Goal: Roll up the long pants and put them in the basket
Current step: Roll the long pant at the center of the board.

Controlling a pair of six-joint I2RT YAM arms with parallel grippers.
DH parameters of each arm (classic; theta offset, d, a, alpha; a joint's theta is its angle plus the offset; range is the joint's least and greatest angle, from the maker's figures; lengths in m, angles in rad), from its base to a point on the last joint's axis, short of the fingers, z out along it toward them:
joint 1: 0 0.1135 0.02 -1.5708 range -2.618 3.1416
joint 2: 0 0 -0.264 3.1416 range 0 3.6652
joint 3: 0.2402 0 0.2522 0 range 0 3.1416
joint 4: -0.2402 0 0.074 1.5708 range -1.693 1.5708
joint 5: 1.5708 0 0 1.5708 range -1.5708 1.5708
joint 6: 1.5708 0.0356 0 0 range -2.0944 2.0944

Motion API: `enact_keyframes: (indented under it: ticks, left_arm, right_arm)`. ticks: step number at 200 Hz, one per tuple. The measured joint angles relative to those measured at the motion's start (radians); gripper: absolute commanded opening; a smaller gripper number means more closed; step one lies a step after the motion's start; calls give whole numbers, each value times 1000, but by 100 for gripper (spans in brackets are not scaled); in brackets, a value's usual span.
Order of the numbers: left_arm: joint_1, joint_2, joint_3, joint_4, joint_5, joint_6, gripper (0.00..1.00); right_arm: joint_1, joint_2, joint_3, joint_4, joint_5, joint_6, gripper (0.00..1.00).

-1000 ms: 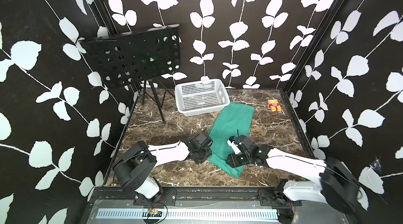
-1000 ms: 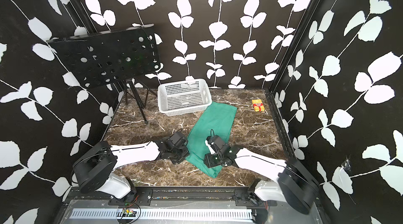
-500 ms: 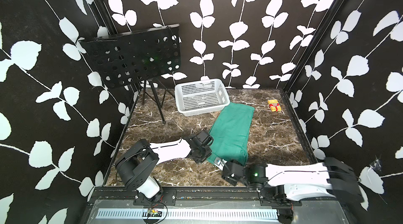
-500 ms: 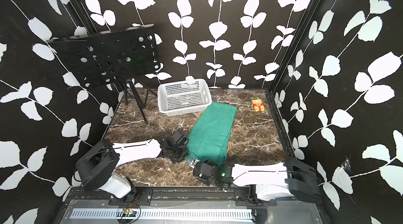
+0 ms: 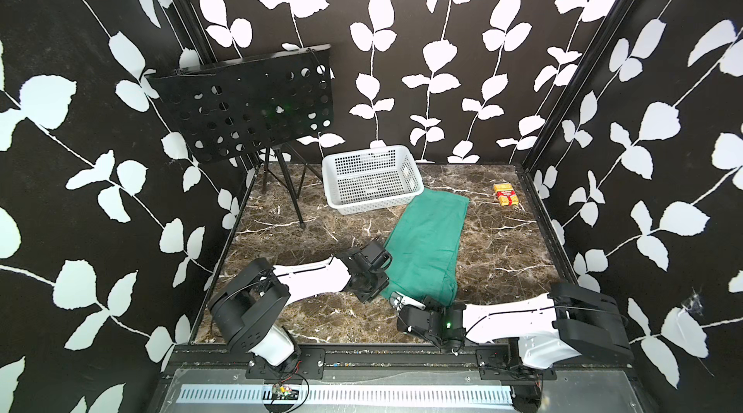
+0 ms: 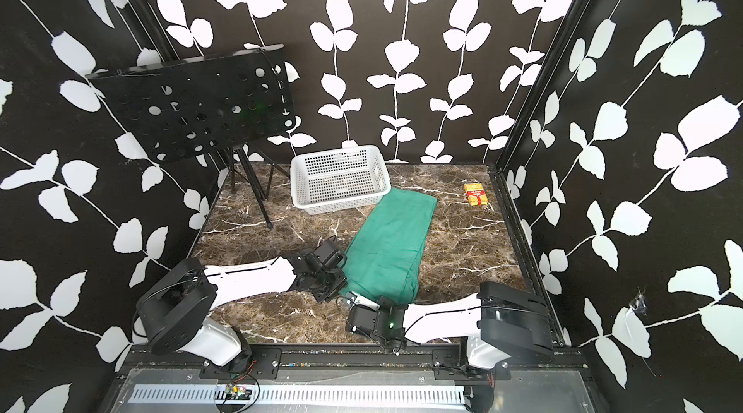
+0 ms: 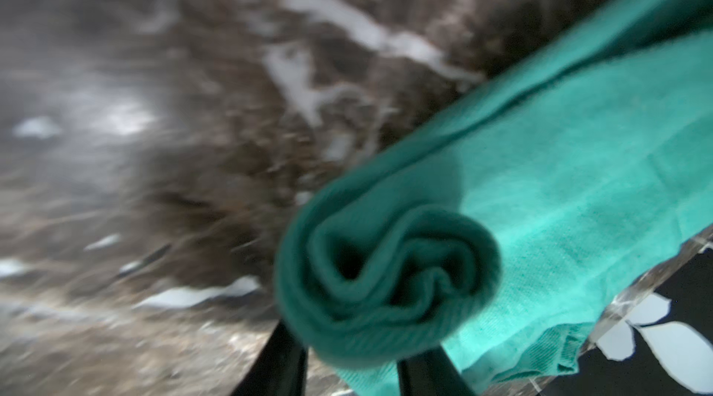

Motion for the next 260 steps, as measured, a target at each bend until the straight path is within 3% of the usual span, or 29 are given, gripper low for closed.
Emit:
enact_keyframes:
  ticks: [17, 29, 59, 85, 126, 139, 155, 171, 180, 187, 205, 228, 260]
  left_arm:
    - [0, -59, -26, -28, -27, -6, 66]
    - [1, -100, -35, -48, -39, -4, 71]
    - [-11, -140, -40, -34, -50, -3, 78]
    - [-35, -118, -47, 26, -48, -12, 78]
    - [-40, -31, -44, 122, -59, -37, 64]
    - [-35, -13, -31, 136, -67, -39, 53]
    - [-26, 7, -14, 134, -77, -39, 28]
    - [-16, 7, -5, 109, -82, -27, 16]
    - [-12, 7, 1, 97, -82, -27, 10]
    - [-8, 7, 5, 80, -87, -24, 8]
    - [10, 7, 20, 31, -93, -17, 6]
    - [22, 7, 31, -11, -92, -16, 5]
    - [23, 7, 31, -34, -83, -19, 5]
  right_arm:
    - [-43, -46, -1, 3, -86, 11, 3]
    - [-82, -88, -2, 8, -161, 21, 3]
    - [-185, -162, -9, 42, -364, 45, 1]
    - [-254, -175, -33, 61, -497, 61, 0]
    - [-328, -175, -61, 85, -639, 79, 0]
    - [-346, -174, -69, 99, -671, 85, 1]
    - [-365, -170, -90, 124, -700, 98, 5]
    - [-381, -156, -98, 141, -713, 113, 21]
    - [-382, -148, -98, 150, -714, 126, 38]
    - [-384, -145, -98, 154, -716, 127, 47]
    - [-377, -142, -97, 157, -713, 107, 54]
    - [-303, -143, -90, 153, -634, 56, 58]
    - [-126, -160, -72, 166, -398, -66, 59]
